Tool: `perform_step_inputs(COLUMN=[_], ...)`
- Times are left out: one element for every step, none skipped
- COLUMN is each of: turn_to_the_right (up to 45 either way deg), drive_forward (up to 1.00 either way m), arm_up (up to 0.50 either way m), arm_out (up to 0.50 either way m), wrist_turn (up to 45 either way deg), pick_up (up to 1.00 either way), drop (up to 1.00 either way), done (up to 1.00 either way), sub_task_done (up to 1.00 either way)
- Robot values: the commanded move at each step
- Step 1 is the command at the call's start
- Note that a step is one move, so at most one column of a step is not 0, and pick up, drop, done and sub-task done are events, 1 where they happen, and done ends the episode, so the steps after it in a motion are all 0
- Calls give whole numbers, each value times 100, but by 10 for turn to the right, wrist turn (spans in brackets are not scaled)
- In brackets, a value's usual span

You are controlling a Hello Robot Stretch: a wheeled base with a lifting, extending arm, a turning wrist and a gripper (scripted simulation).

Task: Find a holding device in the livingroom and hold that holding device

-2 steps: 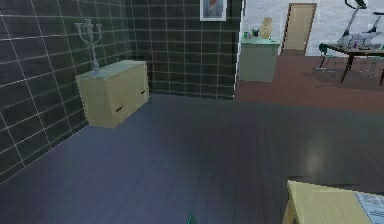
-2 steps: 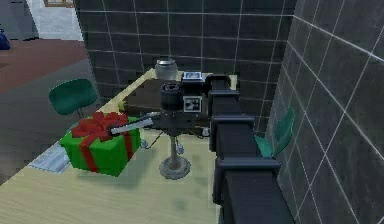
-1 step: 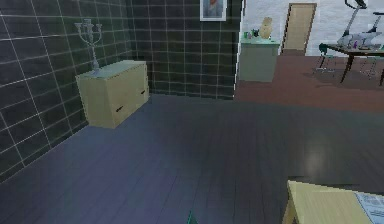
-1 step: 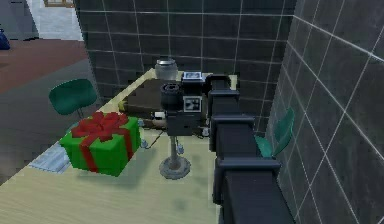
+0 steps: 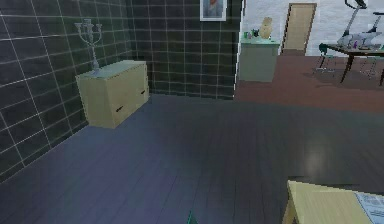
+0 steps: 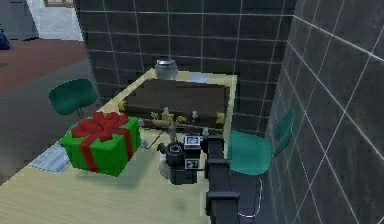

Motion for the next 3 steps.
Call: perform_step_inputs(turn_to_the_right=[0, 0, 0], drive_forward=[0, 0, 0], arm_up=[0, 10, 0], arm_out=[0, 0, 0], wrist_turn=[0, 0, 0], pick_up=[100, 0, 0], drop=[0, 0, 0], done=[0, 0, 100], sub_task_done=[0, 0, 0])
